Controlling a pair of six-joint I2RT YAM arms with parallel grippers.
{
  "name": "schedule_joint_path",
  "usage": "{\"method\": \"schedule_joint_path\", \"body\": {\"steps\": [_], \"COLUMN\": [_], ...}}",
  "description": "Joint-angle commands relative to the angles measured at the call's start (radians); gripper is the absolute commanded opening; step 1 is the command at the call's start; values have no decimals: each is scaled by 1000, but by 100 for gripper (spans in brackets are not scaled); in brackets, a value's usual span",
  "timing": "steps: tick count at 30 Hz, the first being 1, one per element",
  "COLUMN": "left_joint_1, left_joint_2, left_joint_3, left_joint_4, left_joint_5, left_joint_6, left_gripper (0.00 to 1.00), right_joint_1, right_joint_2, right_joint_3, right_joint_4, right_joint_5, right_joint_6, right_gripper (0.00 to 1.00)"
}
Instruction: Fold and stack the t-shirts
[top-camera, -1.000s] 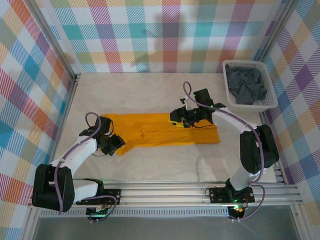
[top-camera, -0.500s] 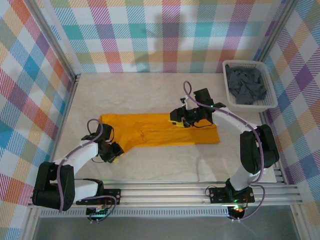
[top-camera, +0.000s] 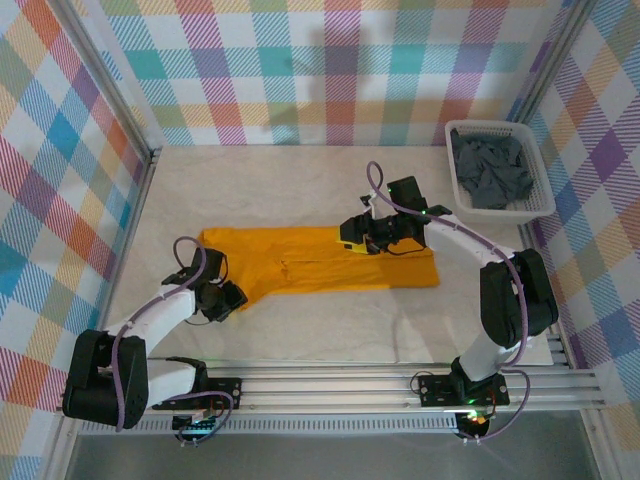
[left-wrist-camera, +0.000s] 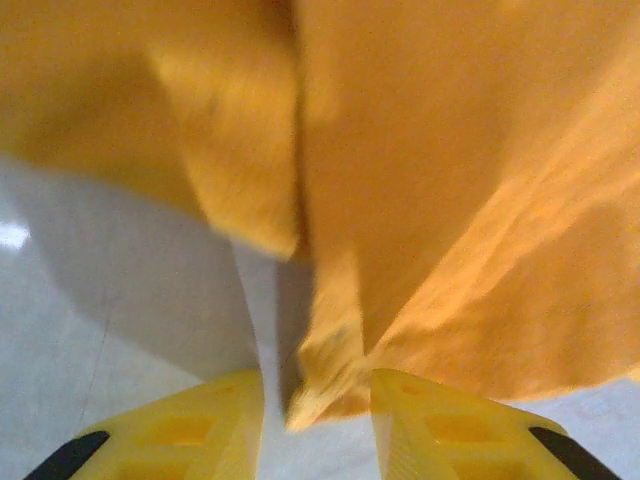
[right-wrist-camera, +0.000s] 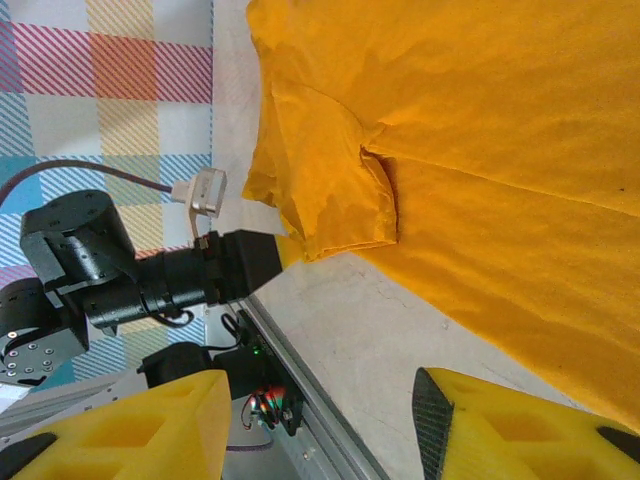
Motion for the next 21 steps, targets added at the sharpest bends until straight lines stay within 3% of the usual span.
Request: {"method": "schedule_joint_path", "body": {"steps": [1, 13, 21], "left_joint_1": [2, 2, 0], "left_joint_2": [-5, 51, -39], "left_joint_3": [-16, 0, 22], "left_joint_4": [106, 91, -10], "left_joint_5": [-17, 1, -77], "left_joint_6": [36, 64, 70], "left_gripper": [35, 22, 2], "right_joint_1": [8, 8, 8], "right_joint_2": [4, 11, 4], "right_joint_3": [26, 45, 32], "right_joint_4": [17, 0, 5], "right_joint_5": [-27, -29, -25], "right_joint_6": [-4, -12, -6], "right_gripper": [52, 51, 51]}}
